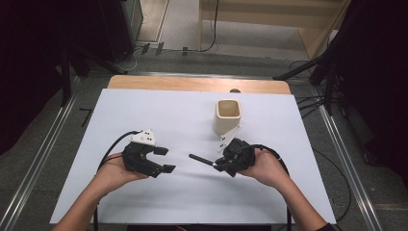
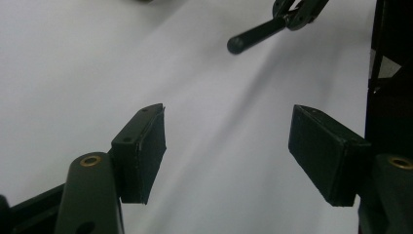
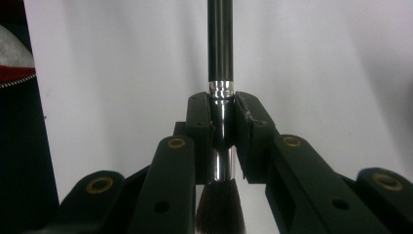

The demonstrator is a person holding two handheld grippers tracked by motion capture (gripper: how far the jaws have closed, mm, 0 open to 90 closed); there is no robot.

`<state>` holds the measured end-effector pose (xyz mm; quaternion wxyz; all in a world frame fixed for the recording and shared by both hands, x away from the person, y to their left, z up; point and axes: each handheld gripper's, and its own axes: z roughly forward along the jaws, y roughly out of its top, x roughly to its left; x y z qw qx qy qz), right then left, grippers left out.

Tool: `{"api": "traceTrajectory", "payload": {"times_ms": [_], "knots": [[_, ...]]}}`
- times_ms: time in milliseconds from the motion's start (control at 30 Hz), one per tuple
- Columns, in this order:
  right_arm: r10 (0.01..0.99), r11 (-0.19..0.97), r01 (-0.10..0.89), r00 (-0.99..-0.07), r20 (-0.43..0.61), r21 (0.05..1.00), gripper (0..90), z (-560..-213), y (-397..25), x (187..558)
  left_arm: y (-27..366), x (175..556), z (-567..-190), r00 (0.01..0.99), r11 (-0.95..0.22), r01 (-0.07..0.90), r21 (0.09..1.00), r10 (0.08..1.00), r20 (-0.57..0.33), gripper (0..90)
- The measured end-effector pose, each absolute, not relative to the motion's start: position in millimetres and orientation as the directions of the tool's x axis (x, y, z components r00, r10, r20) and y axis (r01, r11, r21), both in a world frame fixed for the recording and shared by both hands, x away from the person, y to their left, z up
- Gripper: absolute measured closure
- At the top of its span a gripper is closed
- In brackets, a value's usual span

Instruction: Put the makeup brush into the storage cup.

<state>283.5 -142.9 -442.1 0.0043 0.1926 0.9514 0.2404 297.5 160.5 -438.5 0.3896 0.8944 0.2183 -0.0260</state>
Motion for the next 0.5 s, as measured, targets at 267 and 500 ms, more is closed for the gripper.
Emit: {"api": "traceTrajectory", "payload": {"times_ms": [267, 500], "knots": [[0.335, 0.86, 0.327, -0.941, 0.048, 0.391, 79.1, -439, -131, 287, 156, 293, -434, 0.906, -0.624, 0.41, 0.664, 0.359, -0.223, 27.0], [0.296, 0.897, 0.288, -0.955, 0.029, 0.335, 79.1, -440, -116, 290, 150, 293, -431, 0.911, -0.649, 0.406, 0.644, 0.34, -0.232, 28.4]]}}
